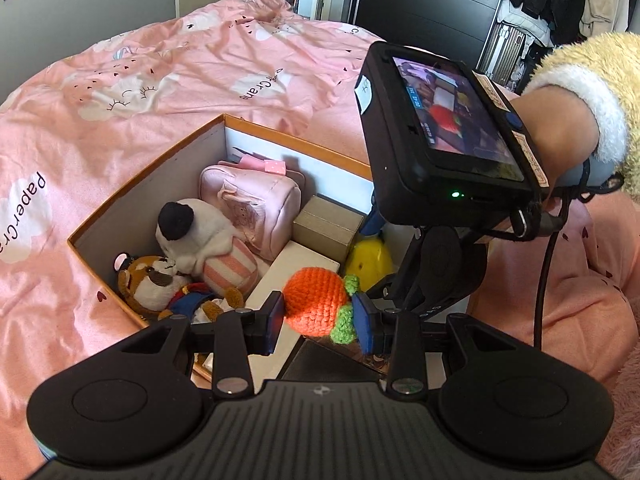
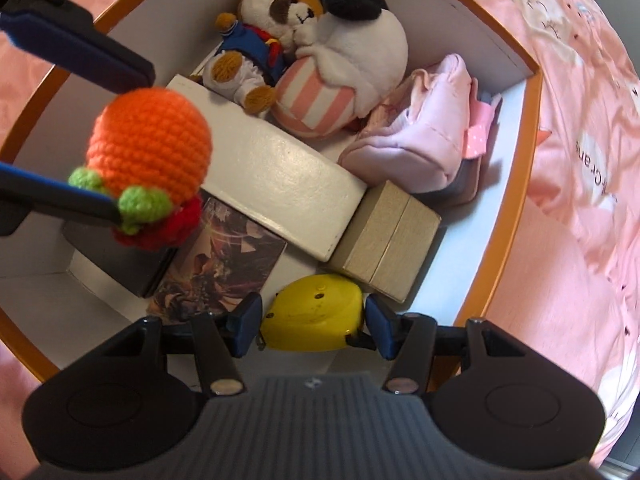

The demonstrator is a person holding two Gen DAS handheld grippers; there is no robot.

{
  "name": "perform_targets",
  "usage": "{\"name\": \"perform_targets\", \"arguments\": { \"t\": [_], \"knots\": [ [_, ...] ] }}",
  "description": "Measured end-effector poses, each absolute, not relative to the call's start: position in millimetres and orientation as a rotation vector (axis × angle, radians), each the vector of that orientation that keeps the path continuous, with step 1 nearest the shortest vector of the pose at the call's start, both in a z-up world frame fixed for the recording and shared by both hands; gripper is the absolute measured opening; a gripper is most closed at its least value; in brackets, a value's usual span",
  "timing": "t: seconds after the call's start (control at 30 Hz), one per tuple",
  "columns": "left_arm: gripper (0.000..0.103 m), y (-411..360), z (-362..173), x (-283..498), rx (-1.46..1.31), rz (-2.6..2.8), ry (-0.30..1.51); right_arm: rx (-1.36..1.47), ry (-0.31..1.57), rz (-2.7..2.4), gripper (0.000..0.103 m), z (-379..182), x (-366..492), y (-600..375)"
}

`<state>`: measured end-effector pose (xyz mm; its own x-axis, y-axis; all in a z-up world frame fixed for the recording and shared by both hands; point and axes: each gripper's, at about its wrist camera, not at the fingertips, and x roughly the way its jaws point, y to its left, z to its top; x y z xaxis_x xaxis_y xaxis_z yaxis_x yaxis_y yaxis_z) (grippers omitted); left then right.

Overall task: Organize objects
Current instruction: 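Carry the orange ball with the left gripper while the right carries the tape measure over the box, then lower and release the ball with the left gripper while the right releases the tape measure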

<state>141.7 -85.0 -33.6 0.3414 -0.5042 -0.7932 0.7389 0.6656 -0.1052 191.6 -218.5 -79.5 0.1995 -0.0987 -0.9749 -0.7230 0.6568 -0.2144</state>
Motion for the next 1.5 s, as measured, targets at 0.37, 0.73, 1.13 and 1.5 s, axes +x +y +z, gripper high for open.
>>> {"name": "perform_targets", "arguments": {
  "t": [0.37,0.73,1.13,1.5],
  "knots": [
    [0.042,-97,-36,144,0.263,-0.847,0.943,-0.744,1.185,0.493,0.056,-37,177,-236],
    [0.042,-140,-56,151,0.059,-0.792,1.111,-0.401,0.957,0.317,0.033,17,136,-276],
    [0.042,-169,-94,156,-0.113,-0.699,1.266,-0.33,0.929,0.31,0.033,0,147,-302],
    [0.06,-157,-96,146,-0.219,-0.653,1.261,-0.314,0.905,0.307,0.039,-3,139,-305]
  ]
}}
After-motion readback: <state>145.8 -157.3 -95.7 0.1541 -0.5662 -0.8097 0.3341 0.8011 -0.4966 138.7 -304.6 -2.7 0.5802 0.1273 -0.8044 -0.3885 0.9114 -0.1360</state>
